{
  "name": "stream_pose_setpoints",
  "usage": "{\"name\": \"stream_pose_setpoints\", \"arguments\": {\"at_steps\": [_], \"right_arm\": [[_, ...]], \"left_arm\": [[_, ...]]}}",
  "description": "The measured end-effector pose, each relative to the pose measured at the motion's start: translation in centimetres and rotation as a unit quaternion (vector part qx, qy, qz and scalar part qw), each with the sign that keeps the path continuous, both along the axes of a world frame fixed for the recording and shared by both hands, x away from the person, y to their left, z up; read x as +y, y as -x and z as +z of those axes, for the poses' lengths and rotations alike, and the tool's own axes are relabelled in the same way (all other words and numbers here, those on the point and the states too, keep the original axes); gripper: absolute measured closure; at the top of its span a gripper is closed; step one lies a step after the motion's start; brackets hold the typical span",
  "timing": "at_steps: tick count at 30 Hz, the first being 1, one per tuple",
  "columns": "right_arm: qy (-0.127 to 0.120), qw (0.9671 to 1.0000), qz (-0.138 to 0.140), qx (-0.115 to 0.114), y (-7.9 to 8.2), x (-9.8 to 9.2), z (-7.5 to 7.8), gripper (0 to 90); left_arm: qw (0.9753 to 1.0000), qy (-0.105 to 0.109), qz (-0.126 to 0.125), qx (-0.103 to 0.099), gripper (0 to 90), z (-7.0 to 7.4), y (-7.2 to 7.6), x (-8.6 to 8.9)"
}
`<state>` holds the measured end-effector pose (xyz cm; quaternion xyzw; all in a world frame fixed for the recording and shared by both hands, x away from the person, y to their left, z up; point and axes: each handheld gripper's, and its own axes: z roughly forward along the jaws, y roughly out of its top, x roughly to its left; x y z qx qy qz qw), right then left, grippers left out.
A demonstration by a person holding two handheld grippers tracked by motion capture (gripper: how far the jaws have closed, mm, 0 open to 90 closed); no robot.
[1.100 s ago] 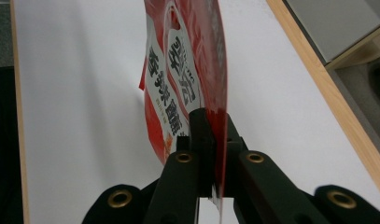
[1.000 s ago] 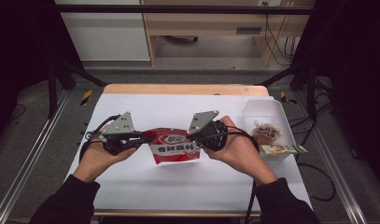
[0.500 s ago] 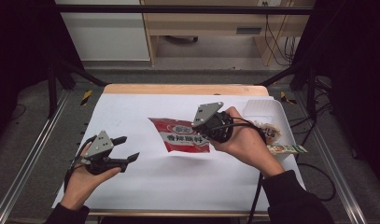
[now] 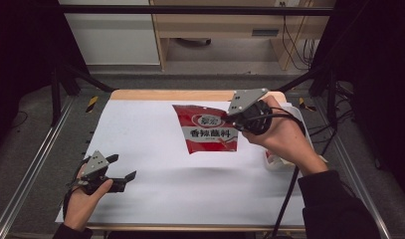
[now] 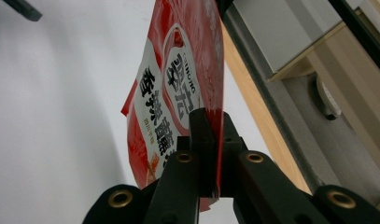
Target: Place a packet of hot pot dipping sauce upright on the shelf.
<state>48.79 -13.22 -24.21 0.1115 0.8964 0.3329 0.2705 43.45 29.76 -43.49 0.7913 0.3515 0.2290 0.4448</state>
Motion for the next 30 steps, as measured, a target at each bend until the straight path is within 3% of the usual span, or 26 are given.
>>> {"name": "stream_pose_setpoints", "arguments": {"at_steps": [10,24,30], "right_arm": [[-0.011,0.9995,-0.027,-0.013,-1.3,-2.0,1.3,89.8],[-0.036,0.9978,-0.048,-0.027,-3.5,-4.1,1.0,89.8],[-0.053,0.9951,-0.077,-0.033,-5.0,-5.2,0.9,89.8]], "left_arm": [[0.9999,-0.011,0.001,0.005,9.5,-0.3,0.2,-0.2],[0.9998,-0.012,0.016,0.007,9.4,-0.6,0.1,0.2],[0.9997,-0.015,0.016,0.006,9.5,-0.6,0.0,0.2]]}}
